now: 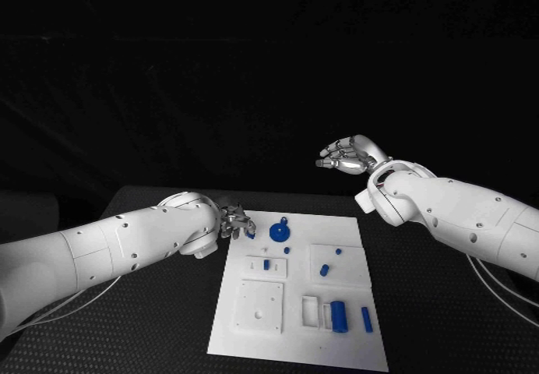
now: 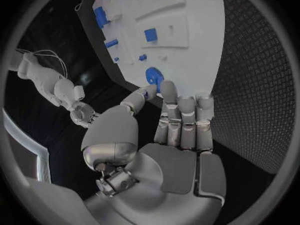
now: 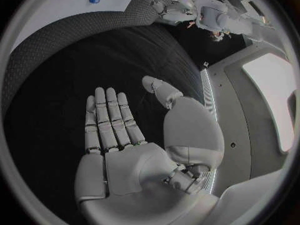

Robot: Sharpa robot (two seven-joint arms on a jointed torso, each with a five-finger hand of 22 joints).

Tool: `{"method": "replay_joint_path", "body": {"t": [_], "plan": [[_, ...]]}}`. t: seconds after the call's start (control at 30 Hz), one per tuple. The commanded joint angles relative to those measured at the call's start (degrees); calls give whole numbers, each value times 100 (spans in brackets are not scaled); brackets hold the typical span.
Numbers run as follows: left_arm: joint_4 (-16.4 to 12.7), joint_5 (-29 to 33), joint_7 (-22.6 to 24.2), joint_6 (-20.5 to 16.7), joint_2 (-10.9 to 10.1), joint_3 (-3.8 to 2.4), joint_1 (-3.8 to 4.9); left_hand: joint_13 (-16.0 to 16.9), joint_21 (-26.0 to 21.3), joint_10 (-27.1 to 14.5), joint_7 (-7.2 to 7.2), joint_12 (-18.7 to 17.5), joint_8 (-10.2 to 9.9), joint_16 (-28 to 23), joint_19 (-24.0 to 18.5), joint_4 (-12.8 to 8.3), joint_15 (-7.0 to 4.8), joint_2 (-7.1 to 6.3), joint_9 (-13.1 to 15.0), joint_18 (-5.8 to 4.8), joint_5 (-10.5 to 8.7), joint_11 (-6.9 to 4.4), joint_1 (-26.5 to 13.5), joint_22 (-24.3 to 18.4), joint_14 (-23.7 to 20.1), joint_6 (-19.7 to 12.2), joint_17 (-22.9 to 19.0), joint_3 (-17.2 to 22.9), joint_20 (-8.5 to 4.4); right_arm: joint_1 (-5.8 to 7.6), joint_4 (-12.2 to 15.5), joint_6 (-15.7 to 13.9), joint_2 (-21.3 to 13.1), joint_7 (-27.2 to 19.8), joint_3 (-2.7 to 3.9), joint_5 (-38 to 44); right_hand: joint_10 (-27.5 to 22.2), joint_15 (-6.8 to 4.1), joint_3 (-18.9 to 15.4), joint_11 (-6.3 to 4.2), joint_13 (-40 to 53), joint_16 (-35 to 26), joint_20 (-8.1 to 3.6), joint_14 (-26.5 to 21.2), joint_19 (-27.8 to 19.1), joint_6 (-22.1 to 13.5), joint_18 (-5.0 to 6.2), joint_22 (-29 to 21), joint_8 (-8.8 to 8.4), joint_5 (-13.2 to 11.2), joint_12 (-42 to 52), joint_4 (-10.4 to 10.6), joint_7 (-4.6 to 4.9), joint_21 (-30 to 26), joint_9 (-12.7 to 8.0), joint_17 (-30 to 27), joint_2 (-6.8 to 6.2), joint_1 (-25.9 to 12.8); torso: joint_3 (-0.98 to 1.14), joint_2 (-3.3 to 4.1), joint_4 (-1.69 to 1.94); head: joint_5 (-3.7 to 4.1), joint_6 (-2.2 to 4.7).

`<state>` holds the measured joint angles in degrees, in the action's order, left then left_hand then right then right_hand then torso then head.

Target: Assemble the parts on the task board

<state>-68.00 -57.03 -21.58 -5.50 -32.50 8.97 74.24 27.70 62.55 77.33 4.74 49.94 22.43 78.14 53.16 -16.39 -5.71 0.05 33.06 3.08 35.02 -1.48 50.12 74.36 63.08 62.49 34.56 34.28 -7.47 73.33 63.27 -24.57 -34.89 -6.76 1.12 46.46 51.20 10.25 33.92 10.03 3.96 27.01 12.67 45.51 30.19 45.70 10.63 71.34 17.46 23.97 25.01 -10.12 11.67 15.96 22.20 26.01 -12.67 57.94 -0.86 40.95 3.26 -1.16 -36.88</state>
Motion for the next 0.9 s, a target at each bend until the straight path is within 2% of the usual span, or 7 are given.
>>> {"method": "replay_joint_path", "body": {"t": [0.03,0.2,0.3,0.33,0.43,0.57,0.9], "plan": [[-235,-256,-99,-470,-126,66,-13,15,30,417,-448,35,260,43,63,-11,-396,3,690,73,35,-424,46,9,412,593,11,31,-668,-15,47,19,-21,-46,1,-5,-13,-1,-15,-2,-1,-14,-1,-58,-39,-40,-47,9,23,26,-18,12,52,-36,-9,-6,15,-19,3,-8,8,-9,-21],[-555,-308,-149,-751,-323,245,-31,34,39,413,-454,59,253,51,75,-10,-404,1,705,74,78,-430,39,15,422,610,19,28,-673,-22,71,15,-52,-42,0,-5,-13,-1,-15,-2,-1,-13,-1,-58,-38,-40,-47,11,24,29,-18,12,52,-38,-9,-7,14,-17,7,-7,5,-23,-41],[-707,-322,-166,-873,-427,318,-61,46,43,412,-457,74,249,55,80,-12,-408,-1,714,75,99,-432,35,19,427,622,25,26,-675,-28,91,14,-62,-41,0,-5,-13,-1,-15,-2,-1,-13,-2,-58,-38,-40,-46,13,24,31,-19,11,52,-39,-9,-7,12,-17,7,-2,0,-30,-45],[-773,-322,-162,-906,-466,375,-69,52,46,411,-459,82,248,58,83,-13,-410,-4,718,76,111,-434,33,21,430,628,28,25,-676,-30,98,14,-70,-41,-1,-5,-13,0,-16,-2,-1,-13,-2,-58,-38,-40,-46,13,24,31,-19,11,52,-39,-9,-7,12,-16,8,0,-4,-38,-47],[-908,-320,-160,-988,-534,473,-91,73,55,411,-465,109,242,69,94,-14,-416,-9,732,79,147,-440,30,27,440,646,38,25,-682,-36,101,13,-71,-39,-1,-5,-14,0,-16,-2,-1,-13,-2,-58,-38,-40,-46,14,25,33,-19,11,52,-40,-9,-8,11,-16,10,1,2,-44,-55],[-1013,-300,-154,-1051,-562,485,-178,91,63,409,-470,131,238,79,102,-15,-421,-11,744,81,181,-445,25,34,447,662,47,23,-686,-52,103,13,-71,-40,-1,-5,-14,0,-16,-2,-1,-12,-2,-59,-37,-40,-46,16,25,34,-19,11,51,-42,-10,-8,10,-14,11,-1,11,-50,-77],[-1012,-270,-127,-1051,-473,485,-309,152,83,412,-486,212,233,117,117,-16,-436,1,783,84,236,-457,-27,52,464,718,79,3,-694,-66,110,13,-87,-41,-1,-5,-14,0,-17,-2,-1,-10,-2,-60,-36,-40,-46,21,26,39,-20,10,51,-46,-10,-10,8,-12,5,10,-12,-61,-93]]}}
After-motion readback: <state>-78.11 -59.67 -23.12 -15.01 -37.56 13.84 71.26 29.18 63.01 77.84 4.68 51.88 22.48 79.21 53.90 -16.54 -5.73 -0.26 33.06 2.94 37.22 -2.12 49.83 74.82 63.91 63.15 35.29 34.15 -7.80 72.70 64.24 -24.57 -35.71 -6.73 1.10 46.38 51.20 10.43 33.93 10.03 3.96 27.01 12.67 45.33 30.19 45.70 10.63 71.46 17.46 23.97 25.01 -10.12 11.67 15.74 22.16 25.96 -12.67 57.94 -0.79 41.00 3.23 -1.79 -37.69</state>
